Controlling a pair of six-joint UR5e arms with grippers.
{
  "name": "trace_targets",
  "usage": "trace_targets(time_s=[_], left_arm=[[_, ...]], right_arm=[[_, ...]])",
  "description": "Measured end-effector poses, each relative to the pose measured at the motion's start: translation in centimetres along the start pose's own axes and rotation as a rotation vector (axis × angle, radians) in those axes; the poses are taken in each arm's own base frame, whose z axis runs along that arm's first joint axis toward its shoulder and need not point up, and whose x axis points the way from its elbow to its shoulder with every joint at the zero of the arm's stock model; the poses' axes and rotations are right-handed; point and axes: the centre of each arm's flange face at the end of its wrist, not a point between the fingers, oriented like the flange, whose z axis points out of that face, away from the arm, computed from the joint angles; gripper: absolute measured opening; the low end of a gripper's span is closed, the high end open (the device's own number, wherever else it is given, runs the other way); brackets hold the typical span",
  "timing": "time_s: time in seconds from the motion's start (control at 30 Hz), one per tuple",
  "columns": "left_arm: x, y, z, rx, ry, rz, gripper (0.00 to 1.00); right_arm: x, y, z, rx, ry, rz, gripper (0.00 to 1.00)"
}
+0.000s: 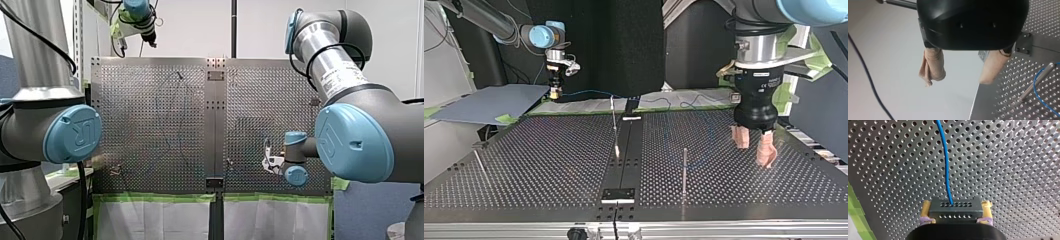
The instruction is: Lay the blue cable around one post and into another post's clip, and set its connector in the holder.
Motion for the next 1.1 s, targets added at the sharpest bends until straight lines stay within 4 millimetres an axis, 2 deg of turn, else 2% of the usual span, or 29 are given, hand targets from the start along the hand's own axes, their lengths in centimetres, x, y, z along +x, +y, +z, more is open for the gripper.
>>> trace_targets(time_s=[0.2, 0.53, 0.77, 0.9, 1.1], left_arm=[[-0.2, -0.9, 1.1, 0.024, 0.05, 0.071, 1.0], [-1.4, -2.4, 1.7, 0.047, 0.102, 0.18, 1.0], [-2.9, -2.4, 1.3, -0.008, 0.115, 0.266, 1.0], [-2.6, -2.1, 1.0, -0.032, 0.153, 0.309, 1.0], [-1.0, -1.4, 0.6, -0.05, 0.222, 0.33, 1.0]], right_arm=[[0.1, 0.0, 0.1, 0.0, 0.003, 0.0, 0.0], [0.1, 0.0, 0.2, 0.001, 0.003, -0.002, 0.0], [0.1, 0.0, 0.2, 0.001, 0.003, 0.0, 0.0], [0.1, 0.0, 0.2, 0.0, 0.0, 0.001, 0.0], [0.1, 0.0, 0.2, 0.0, -0.003, 0.002, 0.0]])
